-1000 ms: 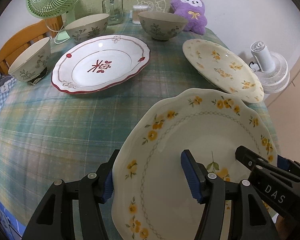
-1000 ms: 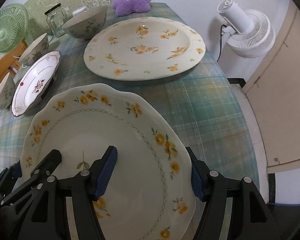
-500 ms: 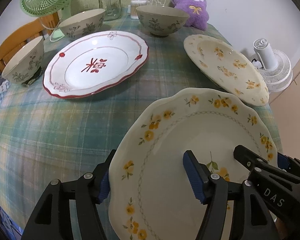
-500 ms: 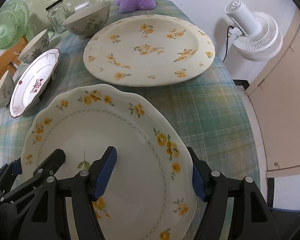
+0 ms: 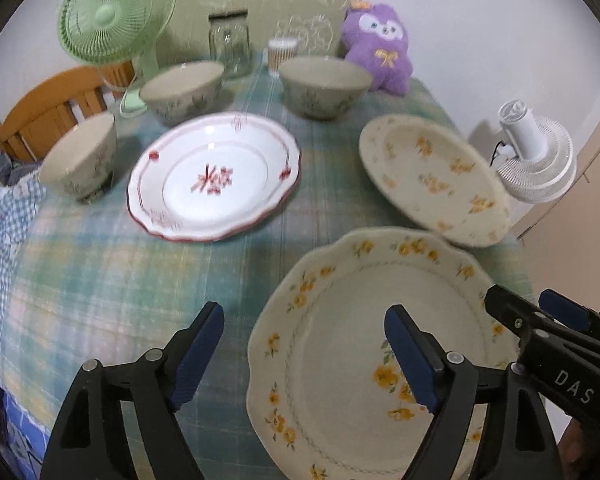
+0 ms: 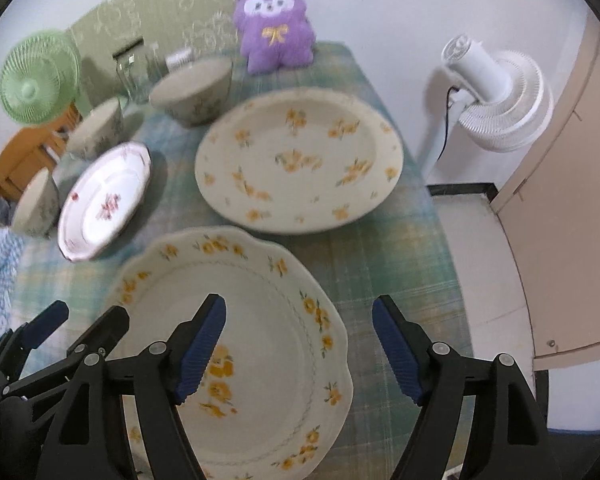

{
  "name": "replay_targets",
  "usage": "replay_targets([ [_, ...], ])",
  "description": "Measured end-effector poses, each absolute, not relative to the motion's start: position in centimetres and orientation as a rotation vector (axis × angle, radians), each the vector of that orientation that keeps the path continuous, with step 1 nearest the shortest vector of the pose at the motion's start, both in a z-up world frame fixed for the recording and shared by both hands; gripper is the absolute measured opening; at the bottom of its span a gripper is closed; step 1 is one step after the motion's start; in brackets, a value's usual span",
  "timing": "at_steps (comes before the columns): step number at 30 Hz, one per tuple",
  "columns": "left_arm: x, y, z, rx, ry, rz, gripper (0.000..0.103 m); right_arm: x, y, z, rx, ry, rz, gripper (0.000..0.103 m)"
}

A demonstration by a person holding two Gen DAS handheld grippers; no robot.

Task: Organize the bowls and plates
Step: 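Carry the held plate with both tools toward the other yellow-flower plate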

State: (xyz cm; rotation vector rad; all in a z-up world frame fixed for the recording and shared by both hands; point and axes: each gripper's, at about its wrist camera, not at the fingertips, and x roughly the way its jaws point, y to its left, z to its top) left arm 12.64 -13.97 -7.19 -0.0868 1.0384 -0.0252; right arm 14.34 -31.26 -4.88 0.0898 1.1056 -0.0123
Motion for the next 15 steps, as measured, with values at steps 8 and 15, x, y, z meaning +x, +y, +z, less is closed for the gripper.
replay_targets([
  [8,13.6,-15.0,-4.1,-0.046,0.956,-0.124,0.093,14.5,-31.2,-0.4,0.103,0.984,-0.066,0.079],
  [15,16.5,-17.0,-2.4,-0.063,0.934,-0.12,0.093,17.8,-32.2,0.6,0.115,0.953,-0.058,0.079],
])
